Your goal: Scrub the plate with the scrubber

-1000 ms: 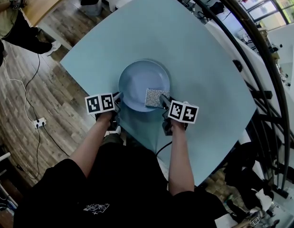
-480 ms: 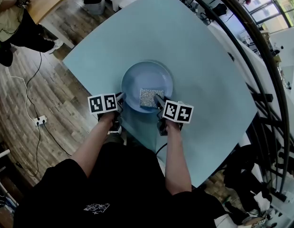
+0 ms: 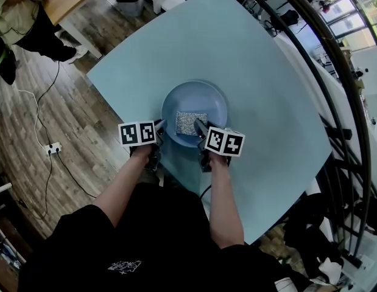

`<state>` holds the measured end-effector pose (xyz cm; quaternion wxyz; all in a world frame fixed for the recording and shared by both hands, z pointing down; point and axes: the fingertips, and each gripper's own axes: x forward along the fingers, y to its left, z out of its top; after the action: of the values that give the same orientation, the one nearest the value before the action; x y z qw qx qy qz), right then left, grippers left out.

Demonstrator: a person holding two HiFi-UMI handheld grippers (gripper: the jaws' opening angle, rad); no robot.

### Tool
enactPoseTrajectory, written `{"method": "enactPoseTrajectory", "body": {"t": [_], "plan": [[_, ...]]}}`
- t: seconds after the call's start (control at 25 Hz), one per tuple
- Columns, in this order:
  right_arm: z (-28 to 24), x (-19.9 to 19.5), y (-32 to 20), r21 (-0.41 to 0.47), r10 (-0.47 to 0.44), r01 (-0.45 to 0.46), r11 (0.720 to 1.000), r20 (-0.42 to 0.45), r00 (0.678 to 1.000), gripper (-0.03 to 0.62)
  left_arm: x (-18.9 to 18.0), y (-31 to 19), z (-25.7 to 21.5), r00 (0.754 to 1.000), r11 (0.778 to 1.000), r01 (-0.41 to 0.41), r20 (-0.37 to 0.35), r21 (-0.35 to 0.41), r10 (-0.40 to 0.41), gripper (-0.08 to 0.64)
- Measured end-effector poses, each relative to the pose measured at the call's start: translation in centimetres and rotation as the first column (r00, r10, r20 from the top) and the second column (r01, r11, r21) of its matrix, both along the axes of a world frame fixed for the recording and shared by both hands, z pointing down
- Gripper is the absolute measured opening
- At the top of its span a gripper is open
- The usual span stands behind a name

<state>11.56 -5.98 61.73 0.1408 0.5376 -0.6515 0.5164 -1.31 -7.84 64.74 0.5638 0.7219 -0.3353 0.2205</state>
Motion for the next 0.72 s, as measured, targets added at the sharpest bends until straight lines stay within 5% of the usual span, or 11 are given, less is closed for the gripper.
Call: {"method": "enactPoseTrajectory", "body": {"t": [0.72], "plan": [[0.1,-1.1,-4.8,0.057,-0.036,0.037,0.998,-0.014,0.999,0.086,-0.1,0.0,-0.1,1.0,1.0,0.009,0.009,-0.001,-0.009,0.052]]}}
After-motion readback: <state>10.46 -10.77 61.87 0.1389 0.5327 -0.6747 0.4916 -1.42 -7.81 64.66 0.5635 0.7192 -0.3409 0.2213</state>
